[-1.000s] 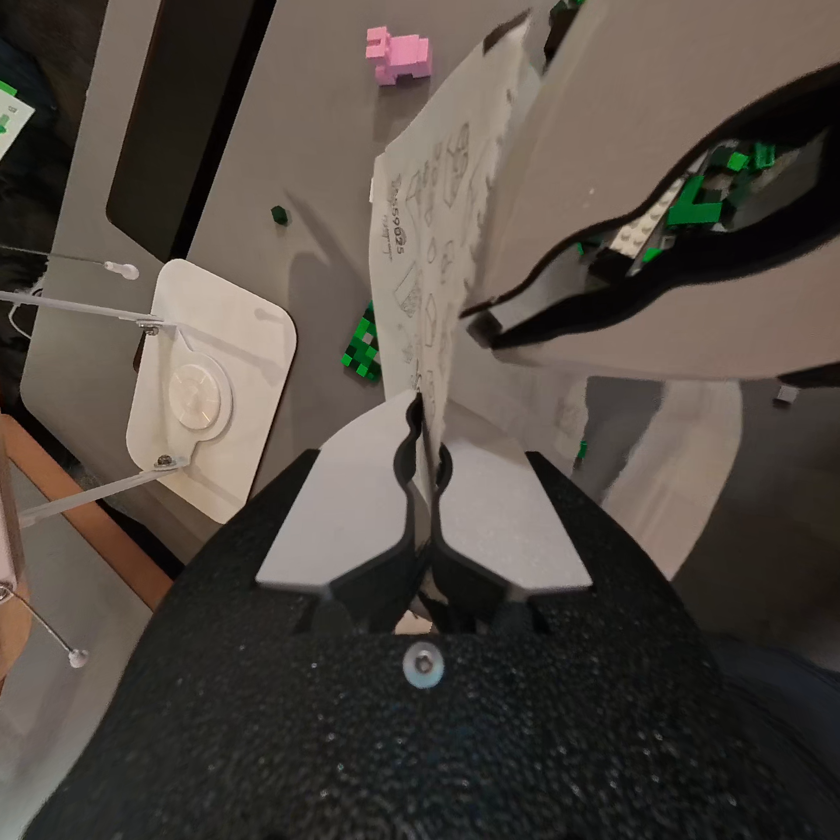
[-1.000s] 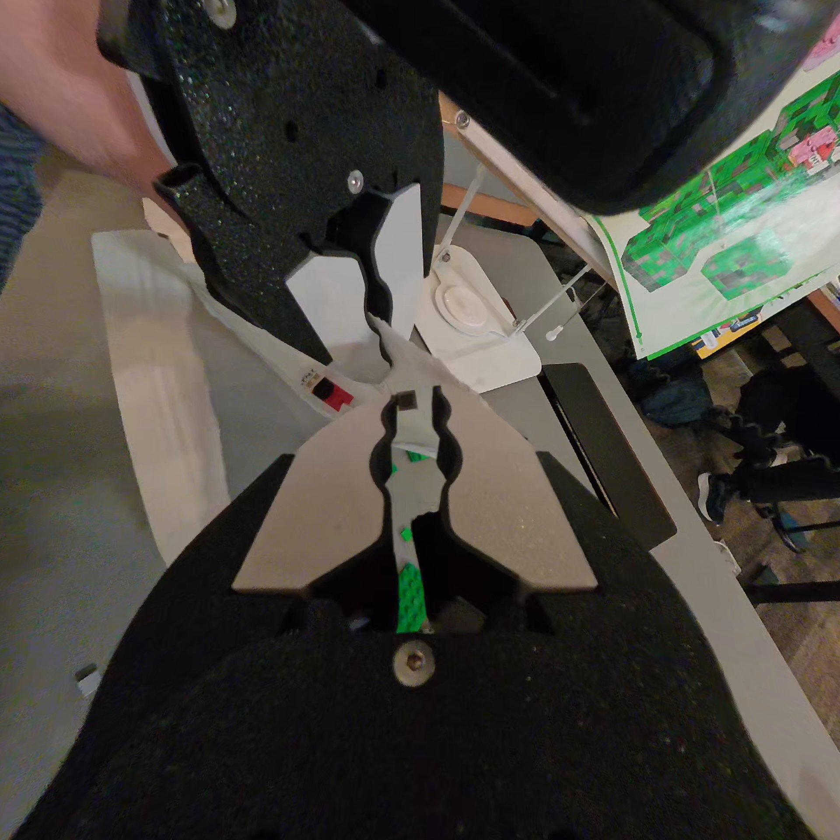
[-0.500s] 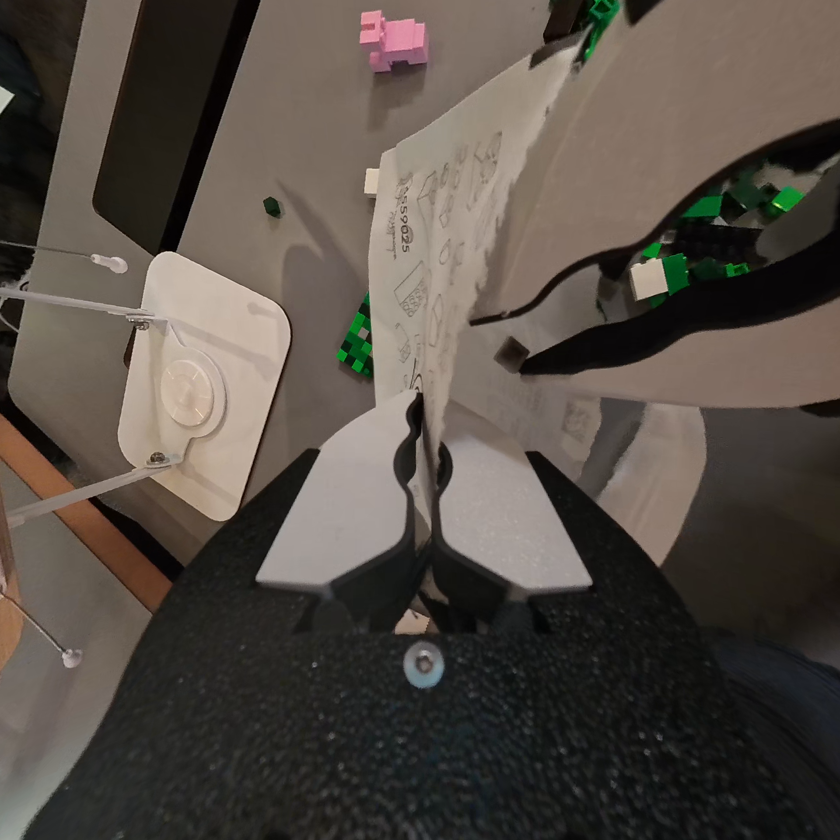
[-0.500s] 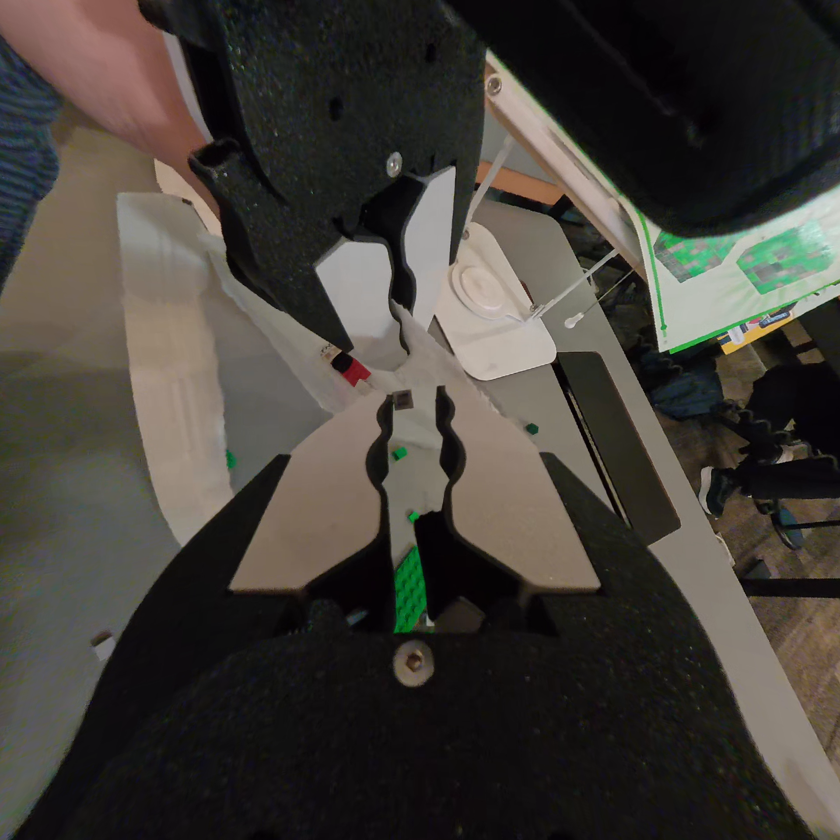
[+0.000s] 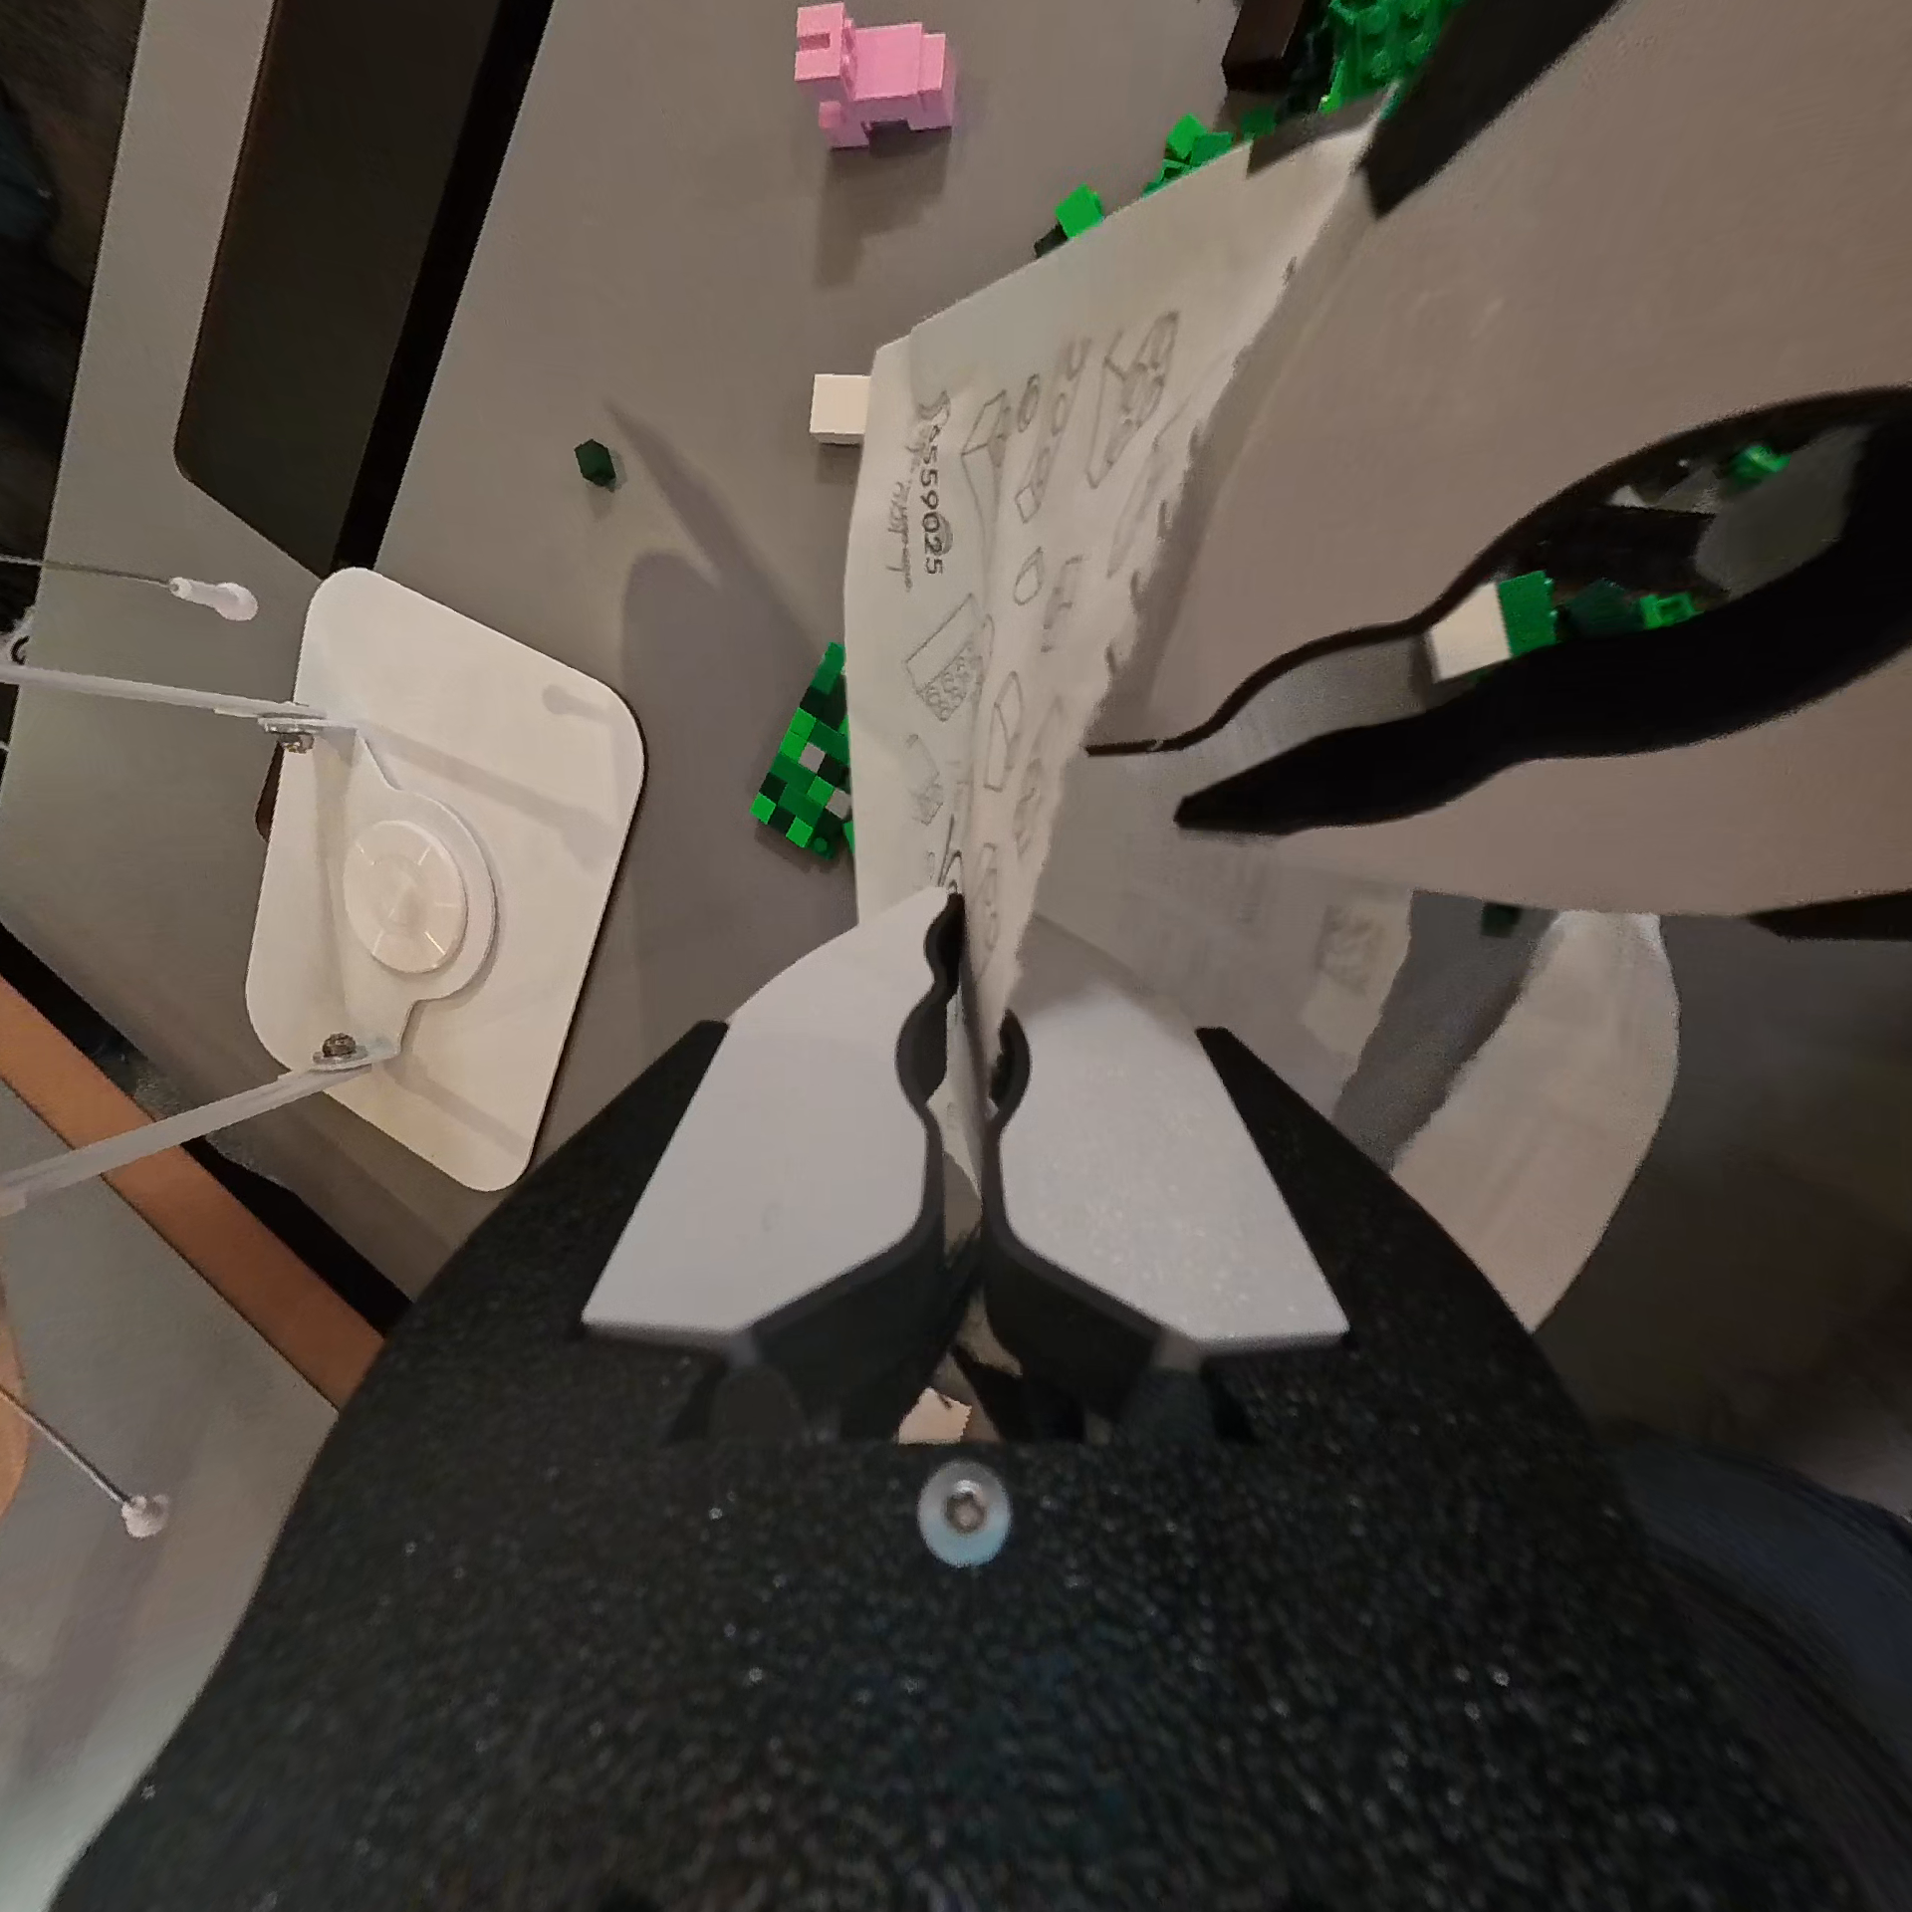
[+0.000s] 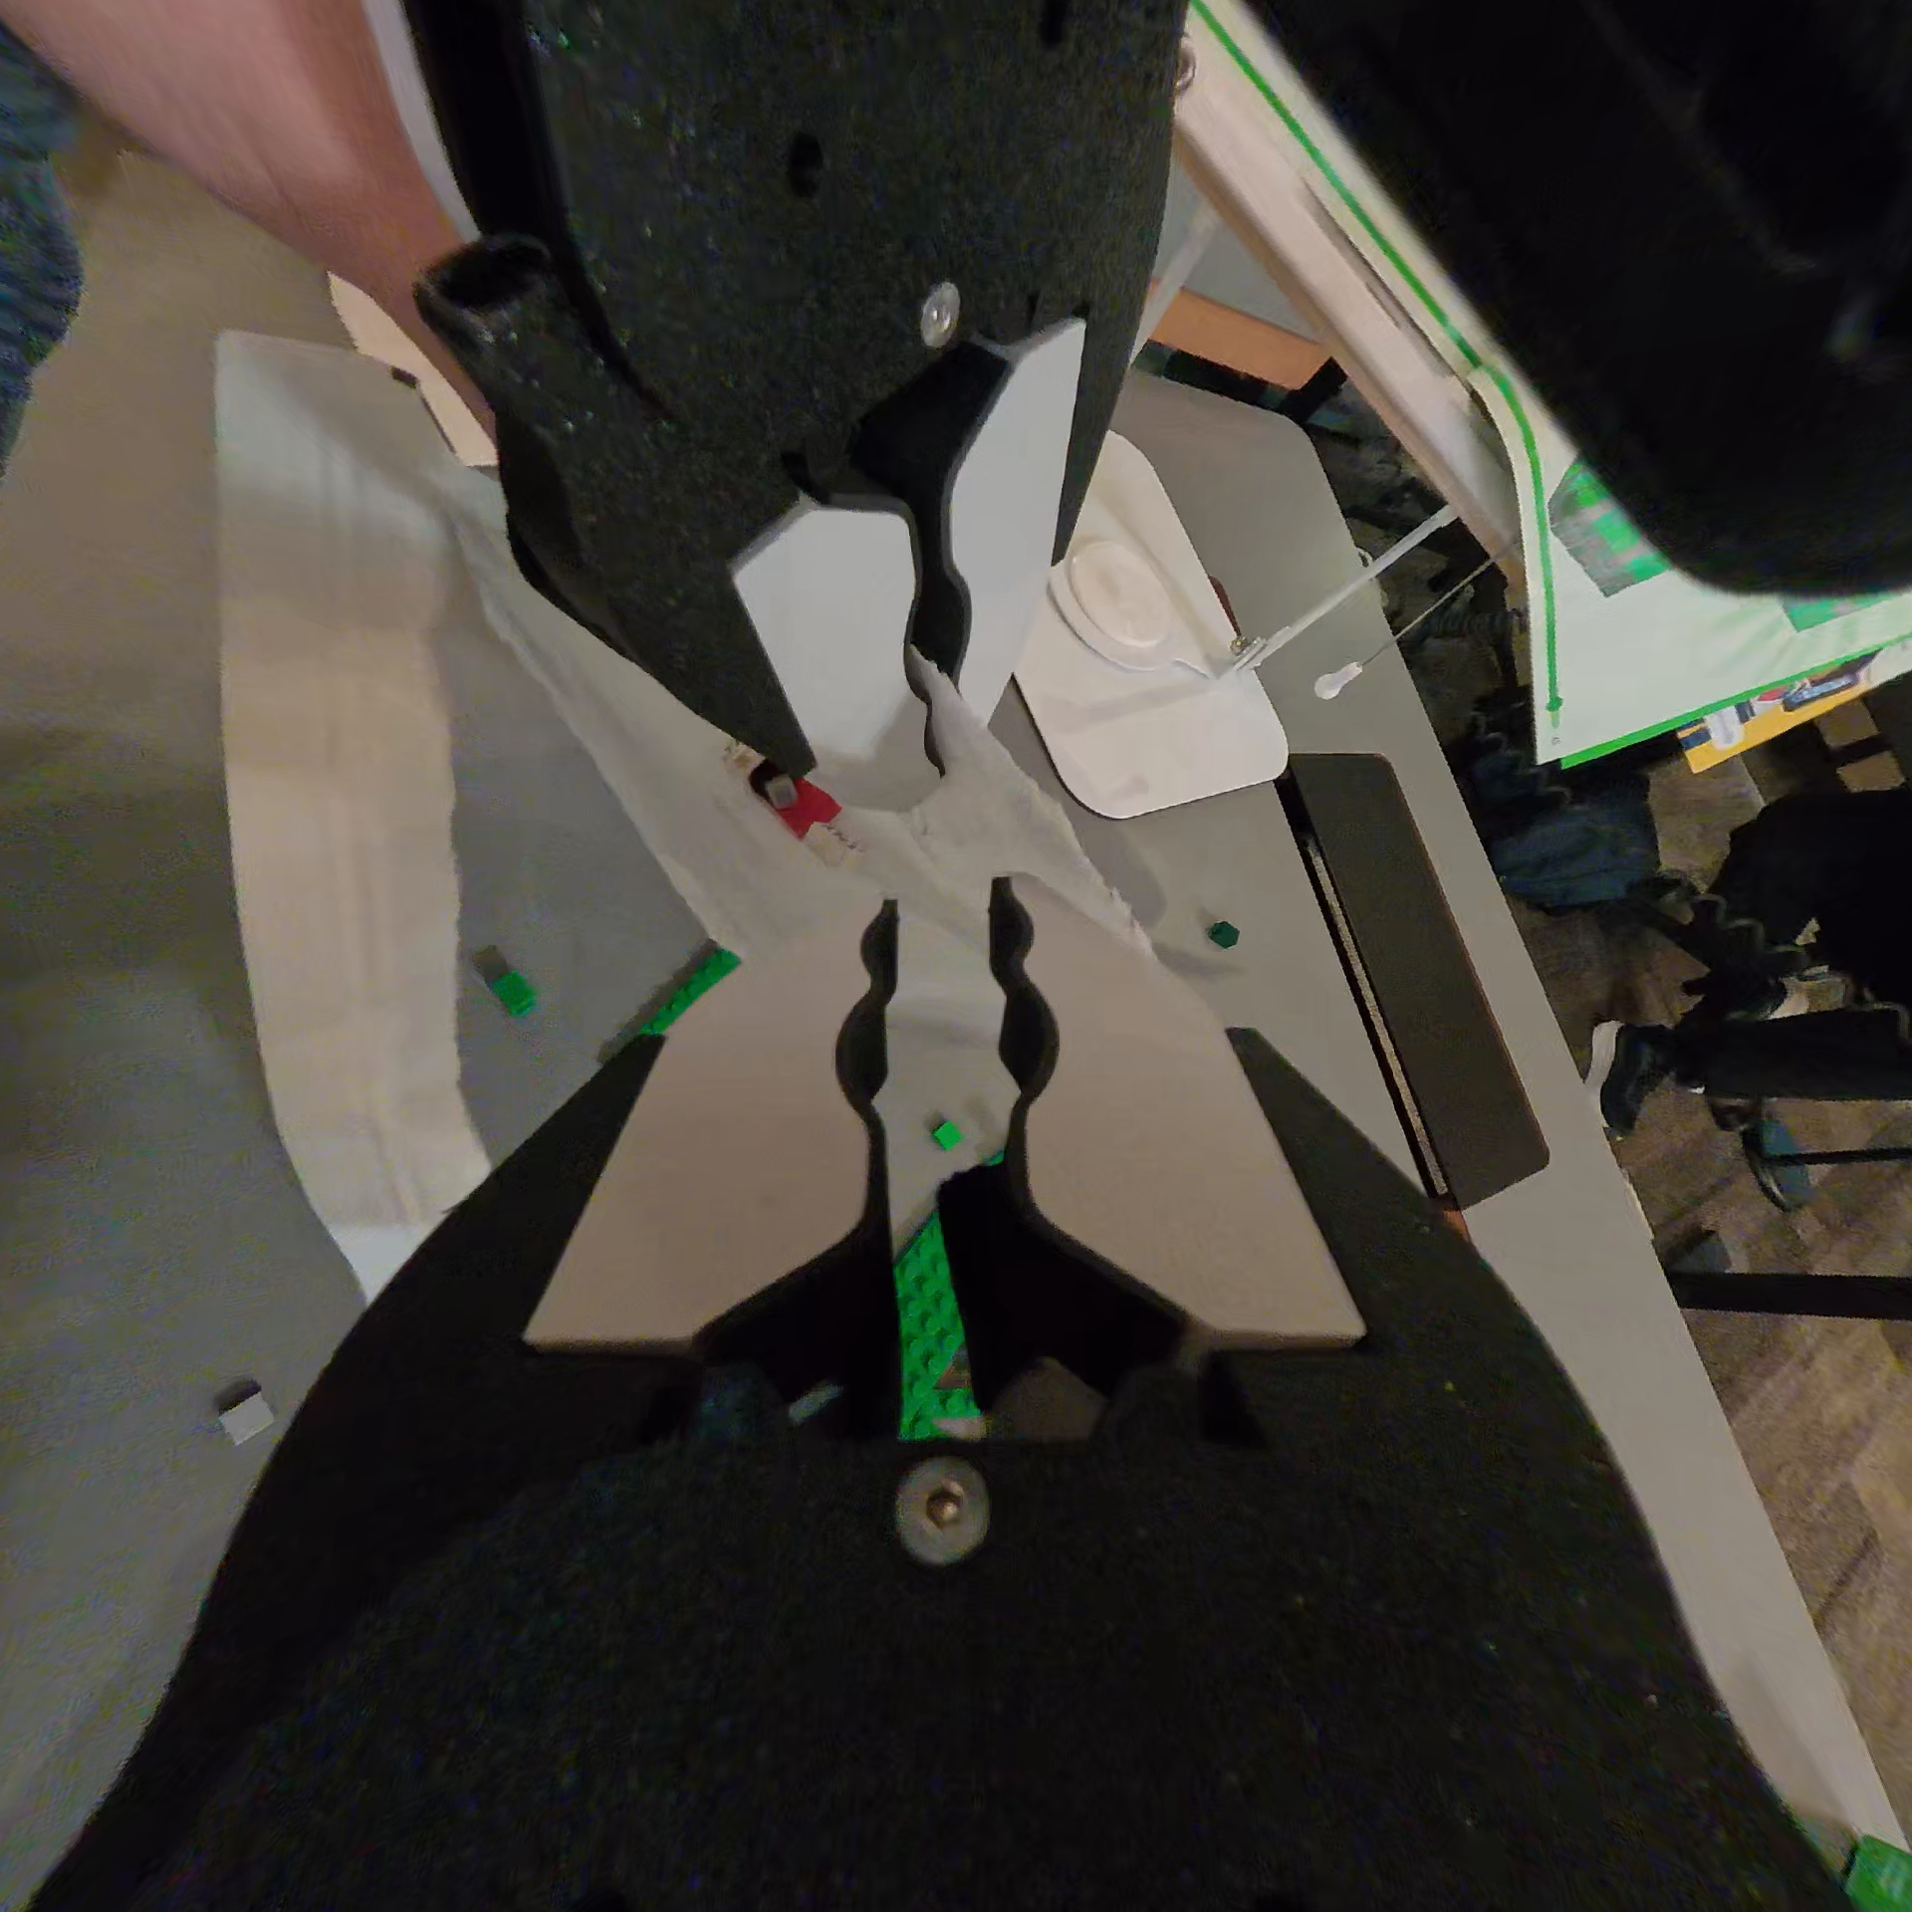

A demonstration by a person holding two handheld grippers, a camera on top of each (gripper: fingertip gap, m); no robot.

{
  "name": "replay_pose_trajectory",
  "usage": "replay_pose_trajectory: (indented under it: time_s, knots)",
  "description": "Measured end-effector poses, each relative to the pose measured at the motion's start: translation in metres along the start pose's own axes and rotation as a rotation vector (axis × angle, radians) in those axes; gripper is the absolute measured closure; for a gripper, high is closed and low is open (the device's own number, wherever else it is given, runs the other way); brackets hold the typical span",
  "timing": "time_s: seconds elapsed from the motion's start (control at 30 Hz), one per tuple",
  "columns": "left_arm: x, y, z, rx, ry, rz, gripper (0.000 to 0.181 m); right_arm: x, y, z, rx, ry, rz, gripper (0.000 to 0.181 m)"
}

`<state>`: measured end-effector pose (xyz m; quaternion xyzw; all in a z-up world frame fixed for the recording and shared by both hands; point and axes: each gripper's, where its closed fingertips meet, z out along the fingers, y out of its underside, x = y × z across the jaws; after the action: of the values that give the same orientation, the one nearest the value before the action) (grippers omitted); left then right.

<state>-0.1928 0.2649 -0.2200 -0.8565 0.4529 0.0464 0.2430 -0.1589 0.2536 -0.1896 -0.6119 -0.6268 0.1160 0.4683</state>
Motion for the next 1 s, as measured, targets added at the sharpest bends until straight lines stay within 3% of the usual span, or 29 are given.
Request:
replay_pose_trajectory:
  time_s: [0.13,0.27,0.37,0.5,0.63,0.8,1.0]
  knots:
    - [0.0,0.002,0.003,-0.016,0.005,-0.006,0.181,-0.001,-0.001,-0.019,0.034,-0.017,0.04,0.161]
    - [-0.002,0.005,0.008,-0.044,0.005,-0.011,0.181,0.017,0.025,-0.07,0.055,0.06,0.129,0.163]
    - [-0.002,0.007,0.01,-0.056,0.009,-0.013,0.181,0.026,0.086,-0.094,-0.051,0.071,0.264,0.163]
    - [-0.001,0.005,0.01,-0.051,0.01,-0.003,0.181,0.007,0.178,-0.099,-0.26,-0.05,0.437,0.162]
    - [-0.001,0.005,0.009,-0.046,0.007,0.001,0.181,-0.008,0.231,-0.097,-0.372,-0.086,0.521,0.162]
    - [-0.003,0.006,0.009,-0.045,0.004,-0.008,0.181,-0.02,0.258,-0.092,-0.447,-0.106,0.552,0.162]
    - [-0.003,0.006,0.008,-0.039,0.005,-0.008,0.181,-0.021,0.259,-0.091,-0.423,-0.126,0.597,0.171]
